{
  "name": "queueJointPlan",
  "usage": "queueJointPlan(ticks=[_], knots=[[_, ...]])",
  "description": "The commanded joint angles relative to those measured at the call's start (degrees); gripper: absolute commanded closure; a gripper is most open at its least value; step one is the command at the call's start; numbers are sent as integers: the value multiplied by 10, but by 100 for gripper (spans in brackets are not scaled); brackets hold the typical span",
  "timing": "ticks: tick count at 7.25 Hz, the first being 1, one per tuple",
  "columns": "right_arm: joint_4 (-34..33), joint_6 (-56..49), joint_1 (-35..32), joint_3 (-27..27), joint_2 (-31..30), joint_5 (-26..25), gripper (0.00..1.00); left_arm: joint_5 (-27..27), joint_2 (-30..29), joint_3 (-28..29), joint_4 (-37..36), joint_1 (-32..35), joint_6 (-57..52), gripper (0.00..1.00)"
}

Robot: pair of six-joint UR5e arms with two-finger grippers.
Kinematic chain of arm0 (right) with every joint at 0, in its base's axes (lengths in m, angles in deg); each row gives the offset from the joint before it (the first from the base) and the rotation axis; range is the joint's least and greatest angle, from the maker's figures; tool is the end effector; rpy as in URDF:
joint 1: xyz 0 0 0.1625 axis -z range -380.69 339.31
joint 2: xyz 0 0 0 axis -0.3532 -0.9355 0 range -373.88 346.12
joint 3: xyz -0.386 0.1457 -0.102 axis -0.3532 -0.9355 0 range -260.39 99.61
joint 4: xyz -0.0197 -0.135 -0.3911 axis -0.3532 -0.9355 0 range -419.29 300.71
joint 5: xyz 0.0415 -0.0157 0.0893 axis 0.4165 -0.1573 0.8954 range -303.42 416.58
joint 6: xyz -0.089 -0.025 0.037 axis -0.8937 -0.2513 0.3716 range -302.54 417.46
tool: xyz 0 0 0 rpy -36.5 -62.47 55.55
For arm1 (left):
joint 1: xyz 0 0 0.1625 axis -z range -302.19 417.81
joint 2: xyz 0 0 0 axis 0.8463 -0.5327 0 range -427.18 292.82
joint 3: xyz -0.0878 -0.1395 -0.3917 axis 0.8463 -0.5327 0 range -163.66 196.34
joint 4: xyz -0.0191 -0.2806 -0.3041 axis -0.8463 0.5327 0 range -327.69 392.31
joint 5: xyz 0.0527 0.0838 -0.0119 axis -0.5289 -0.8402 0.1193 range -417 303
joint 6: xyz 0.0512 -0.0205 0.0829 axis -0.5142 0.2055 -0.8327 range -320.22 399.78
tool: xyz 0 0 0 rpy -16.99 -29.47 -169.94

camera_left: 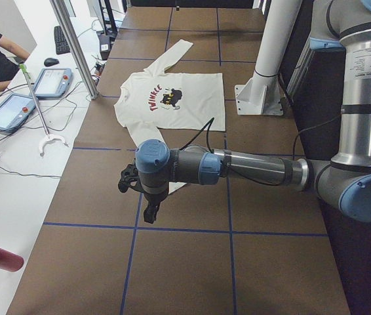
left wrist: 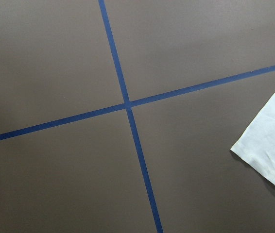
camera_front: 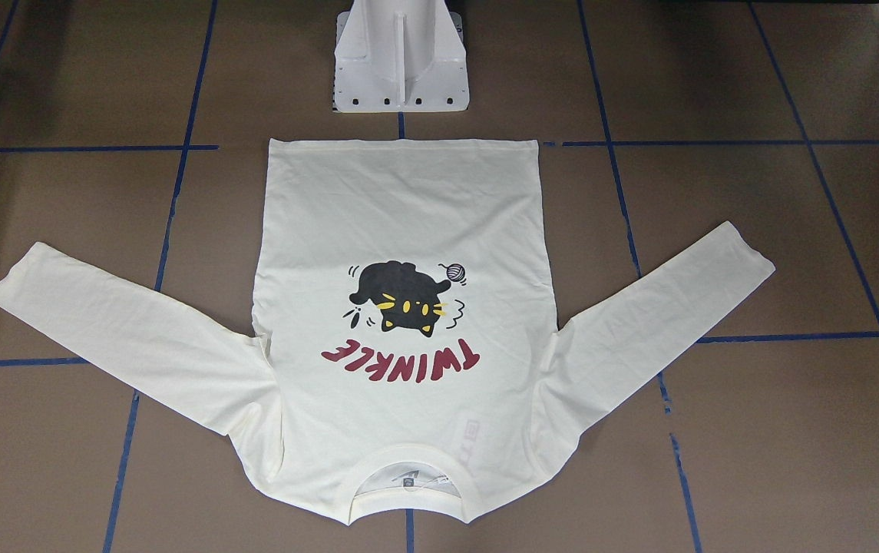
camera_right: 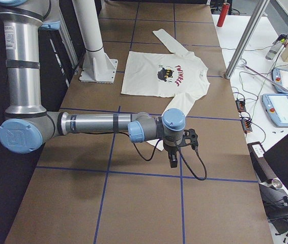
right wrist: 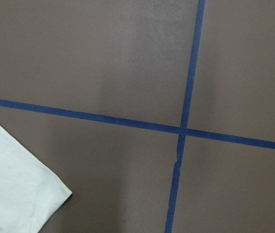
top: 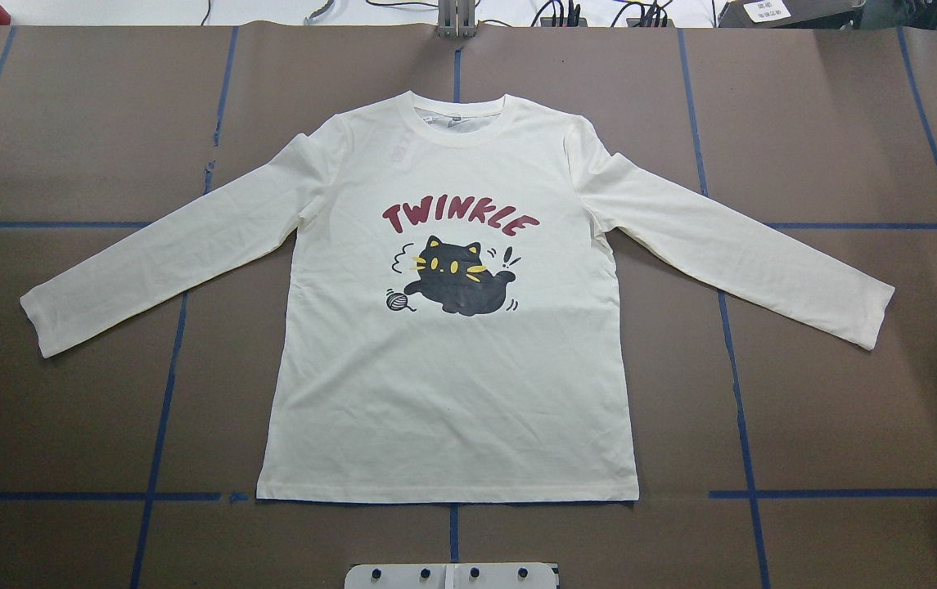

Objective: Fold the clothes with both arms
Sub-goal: 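Move the right gripper toward the sleeve cuff nearest it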

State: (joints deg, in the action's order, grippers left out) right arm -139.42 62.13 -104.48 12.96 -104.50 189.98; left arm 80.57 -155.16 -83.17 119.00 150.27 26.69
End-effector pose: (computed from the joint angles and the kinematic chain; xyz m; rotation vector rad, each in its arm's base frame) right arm 0.0105 -0.5044 0.6176 0.1369 -0.7711 -0.1086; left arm -0.0803 -0.4752 0.5958 0.1807 0.8143 0.2050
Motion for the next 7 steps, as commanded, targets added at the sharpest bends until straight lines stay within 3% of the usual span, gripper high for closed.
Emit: queueJointPlan(ticks=[1,5,6,7], knots=[[2,-4,8,4,-4,-6,0,4,-4,-4,0,0,0,0],[35,2,10,-1,-25,22,0,-17,-27,4,16,-14,24,0],[68,7,13,-1,-27,40,0,-66,-42,-7,18,-41,118,0],[75,17,28,0,-39,69,0,-69,-44,-2,55,-50,146,0]])
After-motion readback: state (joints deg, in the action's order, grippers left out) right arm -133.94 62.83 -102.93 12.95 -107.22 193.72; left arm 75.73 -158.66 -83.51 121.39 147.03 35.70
